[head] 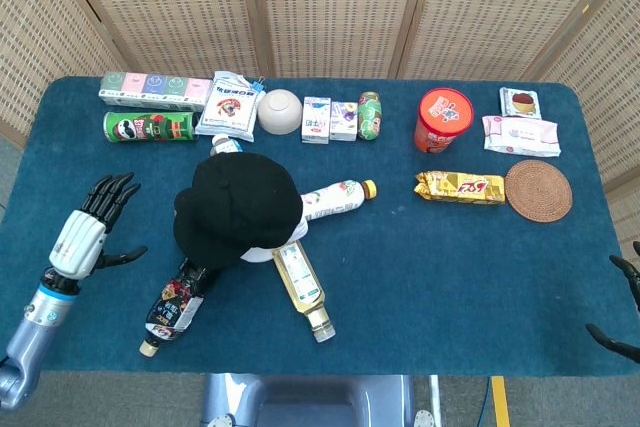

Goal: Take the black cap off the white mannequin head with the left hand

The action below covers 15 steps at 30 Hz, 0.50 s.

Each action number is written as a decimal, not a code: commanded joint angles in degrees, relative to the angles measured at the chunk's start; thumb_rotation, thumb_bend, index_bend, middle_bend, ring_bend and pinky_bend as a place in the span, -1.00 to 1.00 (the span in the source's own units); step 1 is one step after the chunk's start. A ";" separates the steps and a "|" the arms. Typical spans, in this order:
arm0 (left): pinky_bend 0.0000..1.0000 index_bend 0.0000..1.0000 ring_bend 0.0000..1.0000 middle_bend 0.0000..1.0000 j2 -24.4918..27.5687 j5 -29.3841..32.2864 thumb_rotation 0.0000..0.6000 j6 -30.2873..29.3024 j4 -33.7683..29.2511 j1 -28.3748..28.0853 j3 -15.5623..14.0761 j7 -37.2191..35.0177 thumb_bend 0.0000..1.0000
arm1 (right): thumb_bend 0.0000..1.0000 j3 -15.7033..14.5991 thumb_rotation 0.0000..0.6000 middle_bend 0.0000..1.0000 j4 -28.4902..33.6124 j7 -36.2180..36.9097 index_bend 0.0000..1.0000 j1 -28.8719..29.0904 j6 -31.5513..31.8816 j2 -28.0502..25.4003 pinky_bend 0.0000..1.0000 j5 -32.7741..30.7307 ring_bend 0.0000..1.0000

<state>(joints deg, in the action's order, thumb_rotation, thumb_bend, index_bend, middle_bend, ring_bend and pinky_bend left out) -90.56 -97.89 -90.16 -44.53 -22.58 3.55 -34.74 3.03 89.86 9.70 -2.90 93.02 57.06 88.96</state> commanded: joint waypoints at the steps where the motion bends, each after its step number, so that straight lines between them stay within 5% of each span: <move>1: -1.00 -1.00 -1.00 -1.00 -0.62 0.52 1.00 0.86 -0.43 -0.41 -0.24 0.86 -0.99 | -1.00 0.00 1.00 -1.00 0.00 0.14 -0.71 -0.03 0.05 -0.07 -1.00 0.01 -1.00; 15: -1.00 -1.00 -1.00 -1.00 -4.16 3.15 1.00 4.54 -0.56 -2.84 0.28 1.37 -0.99 | -1.00 -0.23 1.00 -1.00 0.16 -0.34 -0.70 0.21 -0.50 0.02 -1.00 0.23 -1.00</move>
<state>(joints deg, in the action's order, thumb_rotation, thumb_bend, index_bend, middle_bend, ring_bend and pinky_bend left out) -94.62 -94.81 -85.66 -45.05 -25.32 3.77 -33.46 2.80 90.02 9.37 -2.69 92.53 57.08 89.19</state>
